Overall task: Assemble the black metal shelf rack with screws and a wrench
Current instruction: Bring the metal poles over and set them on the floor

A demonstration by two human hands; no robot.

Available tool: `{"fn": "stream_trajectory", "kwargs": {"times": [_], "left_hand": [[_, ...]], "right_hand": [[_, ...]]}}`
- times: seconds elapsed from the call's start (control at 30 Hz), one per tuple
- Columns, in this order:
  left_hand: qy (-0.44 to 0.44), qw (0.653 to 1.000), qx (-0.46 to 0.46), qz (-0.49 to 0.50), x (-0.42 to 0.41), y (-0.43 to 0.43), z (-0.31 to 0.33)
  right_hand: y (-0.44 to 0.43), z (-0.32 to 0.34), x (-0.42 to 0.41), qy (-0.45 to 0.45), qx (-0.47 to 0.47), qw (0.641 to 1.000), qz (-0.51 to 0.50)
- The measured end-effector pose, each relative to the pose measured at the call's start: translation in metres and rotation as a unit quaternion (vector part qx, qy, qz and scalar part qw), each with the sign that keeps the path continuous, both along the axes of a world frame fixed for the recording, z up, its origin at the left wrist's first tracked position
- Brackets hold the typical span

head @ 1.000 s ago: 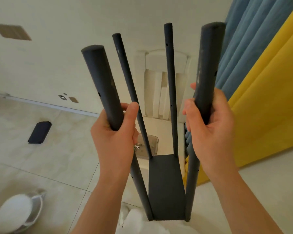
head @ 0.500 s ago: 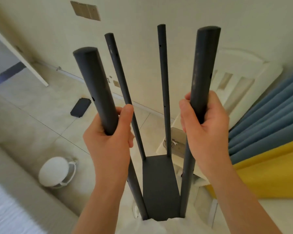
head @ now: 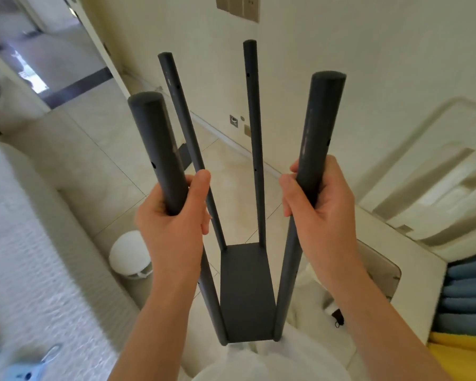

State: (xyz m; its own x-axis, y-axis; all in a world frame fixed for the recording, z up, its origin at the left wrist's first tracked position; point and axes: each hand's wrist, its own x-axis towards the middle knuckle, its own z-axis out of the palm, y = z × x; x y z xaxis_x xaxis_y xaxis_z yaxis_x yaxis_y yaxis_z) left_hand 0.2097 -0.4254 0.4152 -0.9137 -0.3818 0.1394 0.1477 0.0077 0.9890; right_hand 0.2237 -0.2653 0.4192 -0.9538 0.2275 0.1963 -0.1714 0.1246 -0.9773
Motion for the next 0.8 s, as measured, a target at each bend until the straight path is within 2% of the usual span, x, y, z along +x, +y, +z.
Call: {"fn": "stream_trajectory", "kwargs": {"times": [0.27, 0.5, 0.8], "left_hand": [[-0.013, 0.998, -0.003, 0.059, -0.108, -0.021, -0.028], [-0.056, 0.99, -0.005, 0.131, -0.222, -0.024, -0.055], [-0.13, 0.987, -0.063, 0.068, -0.351, -0.048, -0.085]], "right_hand": [[-0.015, -0.021, -0.124, -0.033, 0.011, 0.997, 0.076], [-0.006, -0.03, -0.259, -0.111, 0.016, 0.976, 0.186], [-0.015, -0.053, -0.402, -0.16, 0.042, 0.959, 0.229]]}}
